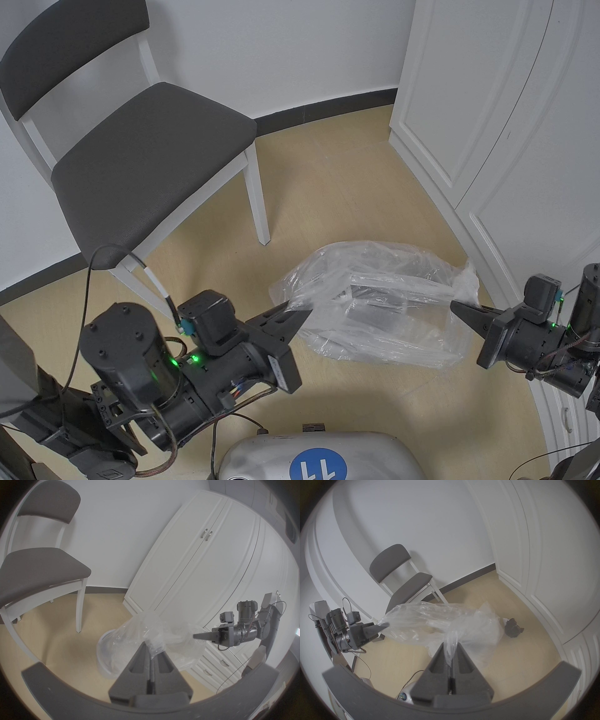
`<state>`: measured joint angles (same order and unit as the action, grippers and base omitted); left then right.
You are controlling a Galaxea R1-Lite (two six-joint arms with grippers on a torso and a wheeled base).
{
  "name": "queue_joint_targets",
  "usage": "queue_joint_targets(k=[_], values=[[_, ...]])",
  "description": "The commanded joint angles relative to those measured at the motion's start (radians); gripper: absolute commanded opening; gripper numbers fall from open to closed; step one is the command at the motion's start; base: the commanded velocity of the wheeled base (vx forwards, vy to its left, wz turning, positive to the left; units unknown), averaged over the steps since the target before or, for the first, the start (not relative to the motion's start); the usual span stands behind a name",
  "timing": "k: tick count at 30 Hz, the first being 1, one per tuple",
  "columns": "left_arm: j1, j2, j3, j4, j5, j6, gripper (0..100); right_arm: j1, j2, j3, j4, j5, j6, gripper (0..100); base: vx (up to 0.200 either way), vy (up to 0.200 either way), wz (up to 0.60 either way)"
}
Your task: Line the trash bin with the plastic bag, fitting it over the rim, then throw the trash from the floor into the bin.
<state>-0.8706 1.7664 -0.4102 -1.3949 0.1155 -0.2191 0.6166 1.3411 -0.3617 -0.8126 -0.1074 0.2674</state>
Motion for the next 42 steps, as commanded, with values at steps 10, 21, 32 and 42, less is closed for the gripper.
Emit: queue_joint_targets(k=[10, 21, 32, 42], values=[[0.035, 0.174, -0.2, -0.007, -0.004, -0.057, 0, -0.023, 0.247, -0.112, -0.097, 0.063, 0.099, 0, 0.0, 0.0, 0.0], [0.047, 0.234, -0.274, -0.016, -0.002, -0.129, 0, -0.074, 0.38, -0.097, -0.301, 0.064, 0.111, 0, 0.0, 0.0, 0.0], [0.091, 0.404, -0.394, -0.056, -0.005, -0.201, 0, -0.156, 0.546, -0.12, -0.471, 0.089, 0.134, 0, 0.0, 0.0, 0.0], [0.105, 0.574, -0.573, -0.073, -0.011, -0.221, 0, -0.189, 0.599, -0.117, -0.542, 0.1, 0.133, 0, 0.0, 0.0, 0.0]])
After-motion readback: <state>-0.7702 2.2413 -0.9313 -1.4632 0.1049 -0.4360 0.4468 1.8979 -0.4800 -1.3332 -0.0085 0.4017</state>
